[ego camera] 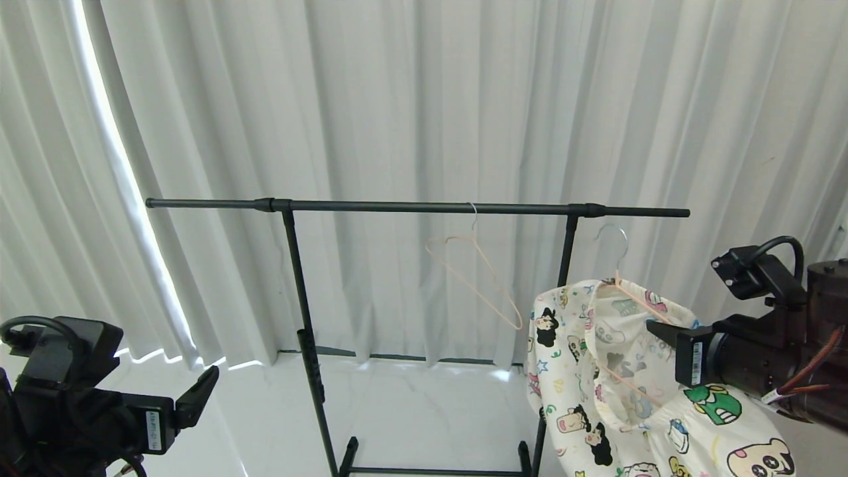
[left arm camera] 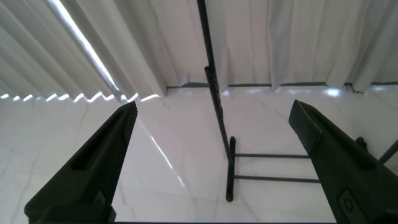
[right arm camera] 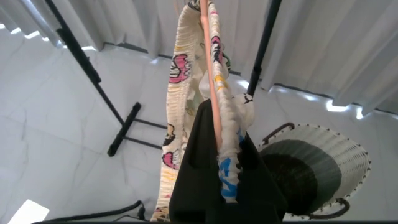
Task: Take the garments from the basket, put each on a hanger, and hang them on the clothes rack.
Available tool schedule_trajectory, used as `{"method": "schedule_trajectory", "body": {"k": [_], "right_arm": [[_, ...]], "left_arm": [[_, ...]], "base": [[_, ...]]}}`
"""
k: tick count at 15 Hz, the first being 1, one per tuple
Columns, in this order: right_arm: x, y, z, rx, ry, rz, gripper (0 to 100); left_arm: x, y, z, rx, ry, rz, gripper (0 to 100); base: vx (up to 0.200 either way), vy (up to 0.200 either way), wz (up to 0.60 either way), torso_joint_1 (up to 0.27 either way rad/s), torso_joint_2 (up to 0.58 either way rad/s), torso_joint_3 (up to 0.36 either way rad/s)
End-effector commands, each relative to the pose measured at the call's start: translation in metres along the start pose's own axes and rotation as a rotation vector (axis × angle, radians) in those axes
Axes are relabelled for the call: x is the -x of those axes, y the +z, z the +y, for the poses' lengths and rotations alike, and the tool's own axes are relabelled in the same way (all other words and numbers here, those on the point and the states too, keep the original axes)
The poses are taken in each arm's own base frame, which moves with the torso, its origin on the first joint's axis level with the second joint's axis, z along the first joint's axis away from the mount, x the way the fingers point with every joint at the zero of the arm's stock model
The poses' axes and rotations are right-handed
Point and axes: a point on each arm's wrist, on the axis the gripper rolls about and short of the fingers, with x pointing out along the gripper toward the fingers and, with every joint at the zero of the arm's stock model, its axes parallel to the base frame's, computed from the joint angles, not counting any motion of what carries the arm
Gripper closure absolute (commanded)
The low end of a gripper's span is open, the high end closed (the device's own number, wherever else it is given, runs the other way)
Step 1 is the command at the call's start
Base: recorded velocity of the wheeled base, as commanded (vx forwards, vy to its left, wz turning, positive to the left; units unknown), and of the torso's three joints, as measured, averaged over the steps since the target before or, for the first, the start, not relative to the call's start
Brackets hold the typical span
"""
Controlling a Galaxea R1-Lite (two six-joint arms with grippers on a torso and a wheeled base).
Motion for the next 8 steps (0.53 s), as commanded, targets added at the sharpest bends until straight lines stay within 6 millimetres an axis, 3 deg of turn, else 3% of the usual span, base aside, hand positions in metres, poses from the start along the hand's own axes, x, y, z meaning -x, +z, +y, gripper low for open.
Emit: {"method": "schedule_trajectory", "body": {"k": [1,8], "right_arm": [[0.0001,0.0,0.0002,0.0,0.002,-0.001,100],[0.0006,-0.0023,0.0037,0.01,0.016,0.005,100]], "left_arm": [[0.0,0.0003,0.0002,0.001,0.002,-0.002,0],[-0.0001,0.0007,0.0,0.0,0.0,-0.004,0]], "base": [[0.2,0.0,0.0,0.017,0.02,0.007],[0.2,0.0,0.0,0.003,0.0,0.001]]}}
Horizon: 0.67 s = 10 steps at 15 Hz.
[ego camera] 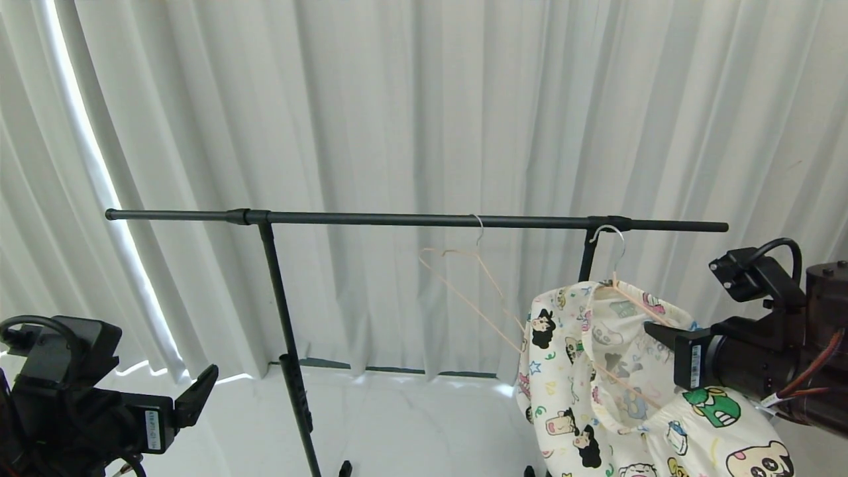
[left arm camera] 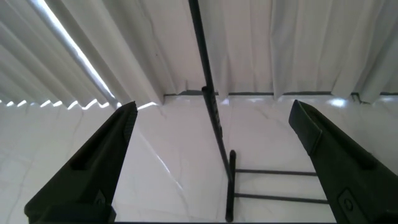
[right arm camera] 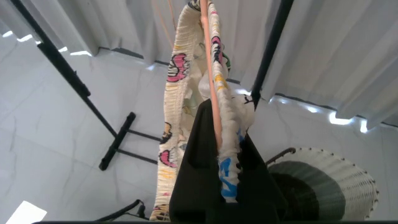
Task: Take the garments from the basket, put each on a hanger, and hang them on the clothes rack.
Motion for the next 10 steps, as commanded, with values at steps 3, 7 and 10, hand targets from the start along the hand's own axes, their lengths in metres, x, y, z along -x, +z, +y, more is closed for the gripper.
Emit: {"method": "schedule_trajectory", "body": {"k": [3,7,10], "right_arm": [[0.0005,-0.0008,0.0012,0.0,0.007,-0.007,100],[0.0011,-0.0037,0.0007,-0.001,0.01,-0.023,100],[0.0014,-0.0027,0.0008,-0.005,0.014,-0.044,100]], "left_arm": [[-0.0004,-0.0001,-0.0001,-0.008,0.0,0.002,0],[-0.001,-0.0009,-0.0004,-0.037,0.0,0.008,0],[-0.0021,-0.0015,-0.0003,-0.064,0.003,0.015,0]], "base": [[0.2,0.0,0.0,0.001,0.0,0.004],[0.2,0.0,0.0,0.002,0.0,0.001],[0.133,0.0,0.0,0.0,0.0,0.0]]}}
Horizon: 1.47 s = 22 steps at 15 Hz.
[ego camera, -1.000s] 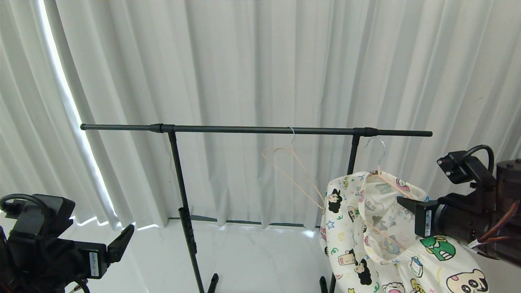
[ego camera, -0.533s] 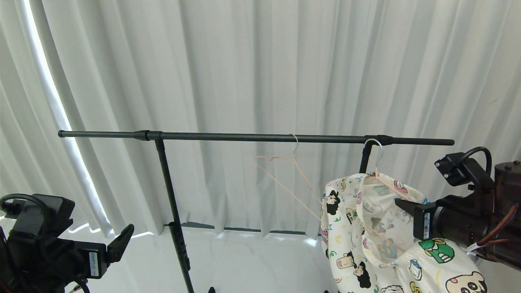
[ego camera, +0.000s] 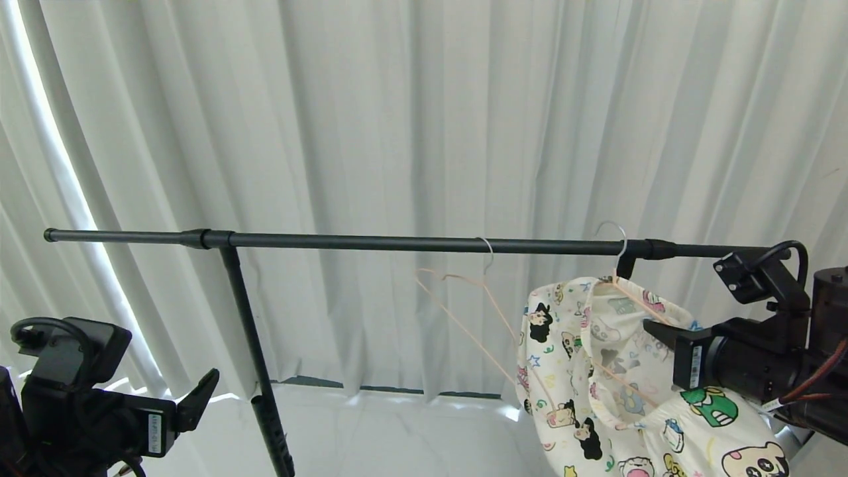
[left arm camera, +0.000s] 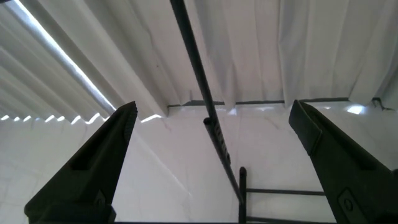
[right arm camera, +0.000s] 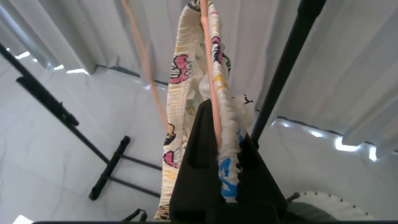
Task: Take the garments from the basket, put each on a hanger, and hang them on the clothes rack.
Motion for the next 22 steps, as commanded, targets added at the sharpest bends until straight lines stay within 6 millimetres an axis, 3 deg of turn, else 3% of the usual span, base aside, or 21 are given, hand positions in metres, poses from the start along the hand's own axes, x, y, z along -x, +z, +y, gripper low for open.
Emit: {"method": "schedule_trajectory", "body": {"k": [1,7,11,15,22], "right_arm": [[0.0,0.0,0.0,0.0,0.002,0.0,100],[0.003,-0.014,-0.003,-0.004,0.003,0.003,100],[-0.029,-0.013,-0.022,-0.03,-0.042,0.044,100],[-0.053,-0.016,-0.026,-0.035,-0.053,0.073,100],[-0.077,-0.017,-0.026,-0.033,-0.051,0.083,100]], "left_arm": [[-0.001,0.0,0.0,-0.002,0.001,0.005,0],[-0.003,0.005,0.002,-0.049,0.016,-0.01,0],[-0.004,0.008,0.008,-0.05,0.053,-0.014,0],[-0.009,0.014,0.023,-0.067,0.141,-0.011,0],[-0.008,0.014,0.023,-0.078,0.143,-0.015,0]], "base": [[0.0,0.0,0.0,0.0,0.0,0.0],[0.0,0.0,0.0,0.0,0.0,0.0],[0.0,0.0,0.0,0.0,0.0,0.0],[0.0,0.0,0.0,0.0,0.0,0.0],[0.0,0.0,0.0,0.0,0.0,0.0]]}}
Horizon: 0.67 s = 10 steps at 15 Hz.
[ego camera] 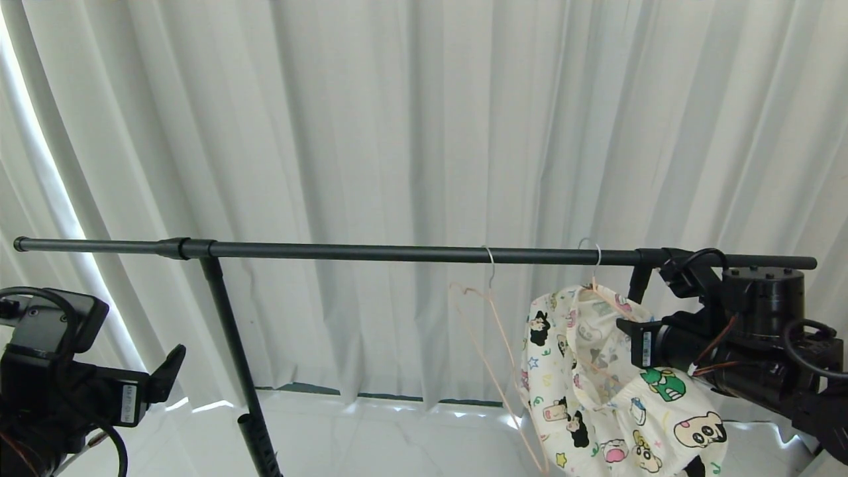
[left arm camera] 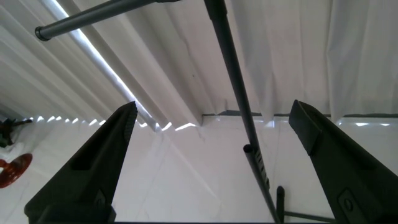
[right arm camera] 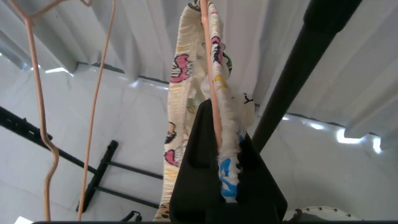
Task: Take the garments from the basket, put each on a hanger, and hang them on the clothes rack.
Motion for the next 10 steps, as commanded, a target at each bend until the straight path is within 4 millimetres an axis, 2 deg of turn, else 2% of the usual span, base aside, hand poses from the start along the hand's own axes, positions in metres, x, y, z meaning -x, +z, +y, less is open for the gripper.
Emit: {"method": "schedule_trajectory", "body": {"k": [1,4,5,7,10], "right_arm": [[-0.007,-0.001,0.0,0.003,0.0,0.011,100],[-0.008,0.001,0.004,0.018,0.009,0.002,100],[-0.007,0.001,0.005,0.017,0.009,0.003,0],[0.001,0.01,0.006,0.019,0.017,-0.042,0],[0.033,0.023,0.014,0.049,0.051,-0.093,0]], "left_arm": [[0.0,0.0,0.0,0.0,0.001,0.001,0],[0.0,-0.001,0.0,-0.001,-0.001,0.006,0],[0.0,-0.002,-0.001,-0.002,-0.002,0.009,0],[0.0,-0.003,-0.001,-0.001,-0.003,0.012,0],[0.0,-0.002,-0.001,-0.001,-0.002,0.009,0]], "base": [[0.0,0.0,0.0,0.0,0.0,0.0],[0.0,0.0,0.0,0.0,0.0,0.0],[0.0,0.0,0.0,0.0,0.0,0.0],[0.0,0.0,0.0,0.0,0.0,0.0],[0.0,0.0,0.0,0.0,0.0,0.0]]}}
